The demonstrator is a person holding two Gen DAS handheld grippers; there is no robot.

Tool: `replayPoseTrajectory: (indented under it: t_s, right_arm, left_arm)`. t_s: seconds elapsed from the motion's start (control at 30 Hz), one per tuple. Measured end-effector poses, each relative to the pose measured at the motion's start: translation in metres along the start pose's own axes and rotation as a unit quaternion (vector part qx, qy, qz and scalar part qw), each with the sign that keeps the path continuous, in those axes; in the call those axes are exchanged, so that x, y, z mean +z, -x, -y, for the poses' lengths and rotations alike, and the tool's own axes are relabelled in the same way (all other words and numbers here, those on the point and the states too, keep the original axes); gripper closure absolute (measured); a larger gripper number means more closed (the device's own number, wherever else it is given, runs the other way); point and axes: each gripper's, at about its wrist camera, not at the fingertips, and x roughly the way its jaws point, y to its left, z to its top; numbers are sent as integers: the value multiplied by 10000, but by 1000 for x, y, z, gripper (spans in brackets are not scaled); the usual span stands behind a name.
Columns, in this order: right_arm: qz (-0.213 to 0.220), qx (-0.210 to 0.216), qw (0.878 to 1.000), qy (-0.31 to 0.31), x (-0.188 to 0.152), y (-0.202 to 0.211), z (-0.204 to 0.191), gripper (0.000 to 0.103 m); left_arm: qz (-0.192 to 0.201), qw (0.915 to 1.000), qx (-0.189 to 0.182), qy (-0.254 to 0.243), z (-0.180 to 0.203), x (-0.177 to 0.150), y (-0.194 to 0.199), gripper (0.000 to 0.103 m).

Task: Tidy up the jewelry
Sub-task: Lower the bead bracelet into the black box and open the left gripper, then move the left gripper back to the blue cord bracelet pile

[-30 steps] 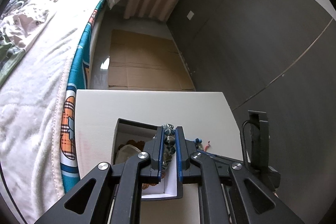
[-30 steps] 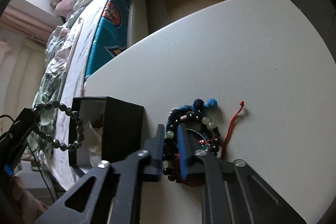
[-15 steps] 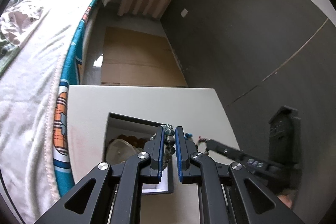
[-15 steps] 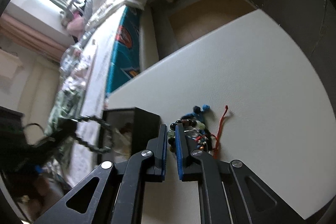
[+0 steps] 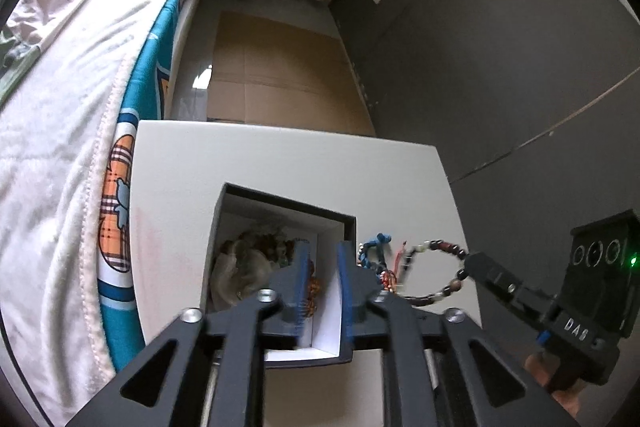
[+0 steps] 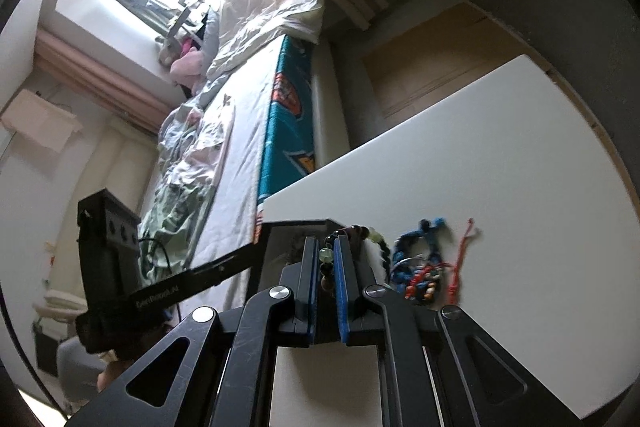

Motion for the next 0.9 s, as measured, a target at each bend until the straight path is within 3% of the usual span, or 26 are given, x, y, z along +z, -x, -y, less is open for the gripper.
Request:
replayPoseTrajectory:
  t_s: [0.03, 0.07, 0.1, 0.43, 0.5, 0.57, 0.6, 0.63, 0.7, 0.9]
  right_arm:
    - [-8, 40, 10000, 47, -1, -2, -5, 93]
    - [-5, 67, 10000, 73, -2, -3, -8, 93]
    - [-2, 120, 9999, 112, -3, -4, -13, 93]
    - [-161, 629, 9974, 327, -6, -34, -49, 93]
    - [-170, 381, 9980, 465, -6, -40, -58, 93]
    - [-307, 153, 9980, 538, -8, -47, -59, 81]
    - [-360, 52, 9980, 507, -8, -48, -56, 55]
    - [-331, -94, 9983, 462, -9, -47, -53, 36]
    - [-248, -278, 9984, 428, -9, -40, -47, 31]
    - [-117, -420, 9980, 452, -7, -6, -33, 31]
  left_arm:
    - [68, 10000, -25, 27, -2, -1, 4, 61]
    - [172, 9998, -41, 60, -3, -1, 9, 42]
    - [256, 9996, -48, 77, -3, -1, 13, 34]
    - [682, 9971, 13, 326, -21, 2, 42, 34]
    - [751, 9965, 27, 368, -25, 3, 46, 34]
    - [788, 9961, 95, 382, -27, 3, 49, 34]
    - [787, 9961, 117, 374, -27, 2, 49, 34]
    - [790, 9961, 142, 359, -26, 3, 50, 34]
    - [822, 9959, 190, 314, -22, 2, 51, 34]
    - [856, 9962, 182, 32, -2, -3, 55, 34]
